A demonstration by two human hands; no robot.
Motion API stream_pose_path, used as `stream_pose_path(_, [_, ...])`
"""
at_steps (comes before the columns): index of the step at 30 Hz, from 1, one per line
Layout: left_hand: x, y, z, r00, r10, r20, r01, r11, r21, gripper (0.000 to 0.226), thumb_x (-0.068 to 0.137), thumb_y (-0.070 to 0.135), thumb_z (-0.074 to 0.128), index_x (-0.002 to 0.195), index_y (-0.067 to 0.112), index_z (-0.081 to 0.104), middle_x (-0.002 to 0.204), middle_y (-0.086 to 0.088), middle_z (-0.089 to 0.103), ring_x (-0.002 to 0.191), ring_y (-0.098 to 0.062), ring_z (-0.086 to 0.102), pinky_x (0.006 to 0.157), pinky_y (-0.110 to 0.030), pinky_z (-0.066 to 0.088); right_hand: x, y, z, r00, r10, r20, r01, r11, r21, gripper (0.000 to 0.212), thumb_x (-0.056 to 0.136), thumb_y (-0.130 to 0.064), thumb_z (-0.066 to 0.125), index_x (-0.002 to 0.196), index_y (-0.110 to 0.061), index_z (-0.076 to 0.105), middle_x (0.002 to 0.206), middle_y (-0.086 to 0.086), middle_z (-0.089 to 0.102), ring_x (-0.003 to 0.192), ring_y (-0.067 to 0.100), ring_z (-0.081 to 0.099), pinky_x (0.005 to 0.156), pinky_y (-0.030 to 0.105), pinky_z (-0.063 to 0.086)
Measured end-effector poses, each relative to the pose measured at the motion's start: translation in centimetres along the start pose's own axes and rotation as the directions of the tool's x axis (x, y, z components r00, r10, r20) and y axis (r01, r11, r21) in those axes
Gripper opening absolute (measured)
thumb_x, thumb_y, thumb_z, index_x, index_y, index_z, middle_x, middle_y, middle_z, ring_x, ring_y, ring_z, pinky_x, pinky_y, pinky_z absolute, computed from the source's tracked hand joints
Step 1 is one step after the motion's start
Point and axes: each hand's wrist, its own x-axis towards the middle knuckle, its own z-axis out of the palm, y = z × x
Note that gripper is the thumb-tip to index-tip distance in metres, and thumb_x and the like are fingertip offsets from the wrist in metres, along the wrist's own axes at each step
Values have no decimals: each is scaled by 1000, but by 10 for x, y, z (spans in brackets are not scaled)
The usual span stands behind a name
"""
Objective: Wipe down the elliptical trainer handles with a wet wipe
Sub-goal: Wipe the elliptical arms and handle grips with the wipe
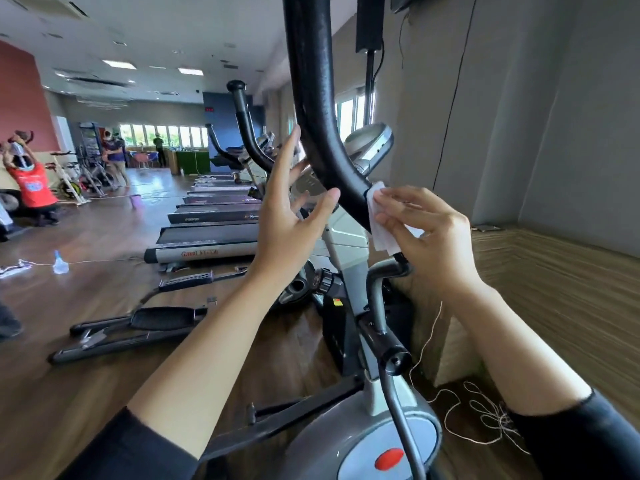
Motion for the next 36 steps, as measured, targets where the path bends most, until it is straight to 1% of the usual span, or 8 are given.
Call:
stream_pose_path(3, [3,-2,-4,1000,18,21,-18,999,-31,73,88,-1,65,146,22,27,139,26,37,127,4,45,91,-13,46,-14,5,-3,999,24,-45,-28,996,-87,25,83,-5,71,106,-14,72,111,-1,67,94,5,63,85,17,49])
stream_pose_path(7, [8,-12,-12,998,51,42,-48,997,-68,71,88,2,66,148,17,30,148,7,37,129,-5,47,97,-23,49,-41,6,1,985,109,-134,-128,981,-147,28,82,0,71,107,-11,70,113,2,66,103,-7,58,90,16,49])
stream_pose_path(10, [12,-18,-16,995,78,55,-73,994,-83,70,87,10,67,147,19,33,148,11,38,132,-13,46,101,-38,50,-40,-6,11,968,164,-190,-194,969,-154,25,83,-1,69,107,-10,71,114,2,65,103,1,59,93,17,48])
stream_pose_path(12, [14,-19,-17,995,64,77,-55,991,-120,69,88,8,67,147,19,34,144,18,41,131,-8,46,100,-34,50,-37,-14,16,959,181,-219,-218,962,-162,25,84,-4,69,108,-13,70,115,-1,65,101,4,60,94,16,46])
stream_pose_path(18, [17,-29,-18,984,155,87,-137,974,-180,62,91,6,62,147,10,34,151,4,38,136,-15,42,102,-39,50,-61,3,22,967,61,-249,-129,955,-266,34,82,2,70,112,-12,64,118,7,61,104,15,61,97,20,45])
stream_pose_path(23, [23,-37,-15,975,216,55,-199,954,-226,55,93,5,55,145,8,37,146,11,39,135,-19,44,105,-49,44,-59,7,35,959,-109,-263,-10,911,-412,15,83,3,68,92,-5,76,118,6,60,101,23,59,92,36,49])
stream_pose_path(28, [27,-41,-13,975,215,60,-192,945,-265,51,95,7,52,144,9,37,148,-6,42,134,-24,45,104,-51,44,-41,-8,51,944,-234,-231,99,872,-480,31,81,11,68,105,-8,70,114,19,63,102,30,61,93,35,49])
stream_pose_path(36, [42,-42,-20,973,180,141,-112,914,-390,58,92,6,54,146,14,34,152,-3,38,138,-17,40,105,-44,46,-42,-14,63,940,-293,-176,122,768,-629,26,81,12,66,105,1,70,116,17,59,101,35,62,83,46,53])
